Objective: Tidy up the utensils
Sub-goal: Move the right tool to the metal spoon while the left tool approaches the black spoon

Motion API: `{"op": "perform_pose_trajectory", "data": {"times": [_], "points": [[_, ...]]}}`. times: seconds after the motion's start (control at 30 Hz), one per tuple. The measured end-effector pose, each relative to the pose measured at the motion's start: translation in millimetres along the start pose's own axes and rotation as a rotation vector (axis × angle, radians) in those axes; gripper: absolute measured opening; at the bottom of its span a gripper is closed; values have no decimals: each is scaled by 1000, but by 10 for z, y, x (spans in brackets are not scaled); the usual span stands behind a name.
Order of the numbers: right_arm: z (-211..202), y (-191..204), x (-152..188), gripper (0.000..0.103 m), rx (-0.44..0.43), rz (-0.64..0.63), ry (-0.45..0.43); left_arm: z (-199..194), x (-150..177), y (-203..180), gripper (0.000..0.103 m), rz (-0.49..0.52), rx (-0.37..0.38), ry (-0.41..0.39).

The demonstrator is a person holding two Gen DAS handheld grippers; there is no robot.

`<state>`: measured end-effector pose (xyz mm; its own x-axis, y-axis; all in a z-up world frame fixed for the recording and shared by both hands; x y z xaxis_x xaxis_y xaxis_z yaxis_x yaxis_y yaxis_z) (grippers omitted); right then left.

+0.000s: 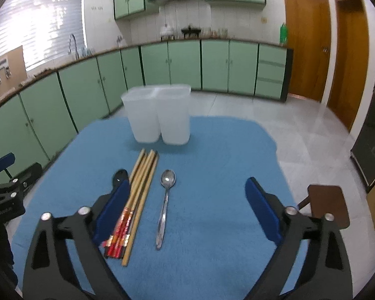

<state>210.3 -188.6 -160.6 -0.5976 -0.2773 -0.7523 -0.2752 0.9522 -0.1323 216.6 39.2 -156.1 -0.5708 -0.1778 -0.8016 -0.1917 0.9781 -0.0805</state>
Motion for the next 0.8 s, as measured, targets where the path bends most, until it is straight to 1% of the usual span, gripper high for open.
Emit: {"op": "perform_pose_trajectory", "data": {"times": [0.03,0.13,0.2,0.23,0.3,0.4,0.63,0.73,0.8], "points": [[160,31,8,80,-10,-4,25,97,15,-5,97,2,-3,10],[466,87,30,77,-32,-19,70,335,57,-15,97,4,-8,43],[608,122,59,73,-50,-22,97,486,91,-25,97,5,-9,65],[733,157,79,69,-64,-20,121,552,104,-25,96,5,-9,71],[881,187,112,67,-76,-16,148,651,134,-36,96,4,-8,89],[1014,209,151,63,-87,-16,180,780,184,-35,94,-1,-5,119],[1259,282,232,52,-101,-25,238,905,268,2,93,-3,2,160],[1302,302,225,47,-92,-36,238,939,280,-39,93,-5,15,173],[1323,331,204,40,-98,-49,234,941,289,-70,93,-8,29,178]]}}
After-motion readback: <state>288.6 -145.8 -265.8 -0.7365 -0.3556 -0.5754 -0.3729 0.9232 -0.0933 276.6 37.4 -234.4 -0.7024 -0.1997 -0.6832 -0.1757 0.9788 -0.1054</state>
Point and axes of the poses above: each gripper's, at about its wrist camera, not at the fingertips, and z roughly the way its jaws point, y to its left, x to its underside, the point moved 10 cm from there along z, roughly the way its jaws point, and after that the axes turned 13 degrees about -z, right-handed, at the moved point
